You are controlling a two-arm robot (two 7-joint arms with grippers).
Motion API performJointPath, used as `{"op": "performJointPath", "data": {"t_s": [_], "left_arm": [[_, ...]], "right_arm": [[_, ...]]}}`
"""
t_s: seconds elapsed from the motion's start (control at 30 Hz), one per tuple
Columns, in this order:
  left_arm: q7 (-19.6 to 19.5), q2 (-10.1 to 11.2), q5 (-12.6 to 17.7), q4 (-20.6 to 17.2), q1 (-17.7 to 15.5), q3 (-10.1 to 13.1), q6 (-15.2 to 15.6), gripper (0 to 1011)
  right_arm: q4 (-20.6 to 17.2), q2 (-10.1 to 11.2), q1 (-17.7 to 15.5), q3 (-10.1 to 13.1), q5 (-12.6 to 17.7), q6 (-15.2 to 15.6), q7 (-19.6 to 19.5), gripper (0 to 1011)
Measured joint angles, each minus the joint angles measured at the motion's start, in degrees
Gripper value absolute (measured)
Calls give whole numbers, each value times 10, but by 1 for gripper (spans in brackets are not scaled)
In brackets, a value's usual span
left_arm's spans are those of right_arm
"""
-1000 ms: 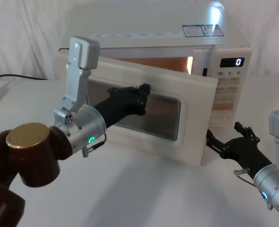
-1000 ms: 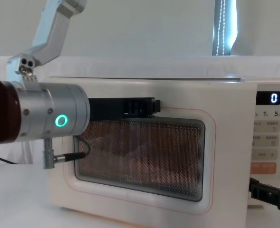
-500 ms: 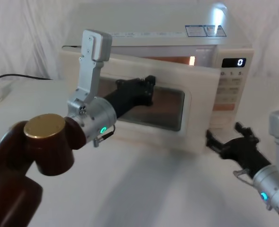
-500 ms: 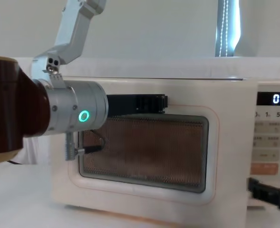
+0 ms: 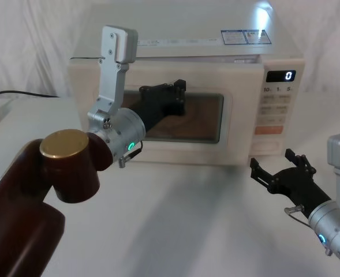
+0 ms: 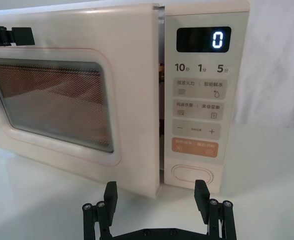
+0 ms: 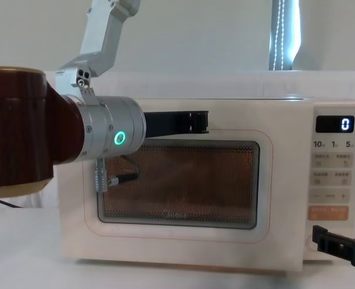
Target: Press the button to open the microwave door with one hand; close the microwave door with the other hand.
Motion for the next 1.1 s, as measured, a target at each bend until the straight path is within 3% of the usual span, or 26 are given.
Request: {"op": "performJointPath", "data": {"t_s": [0.6, 1.1], "left_arm": [[-3, -24, 20, 18, -1, -18, 5, 0], [-2, -52, 49, 74, -29, -28, -5, 0]], "right_arm": [[0, 0, 0, 1, 0, 0, 0, 1000], [0, 0, 0, 1, 0, 0, 0, 1000]]}}
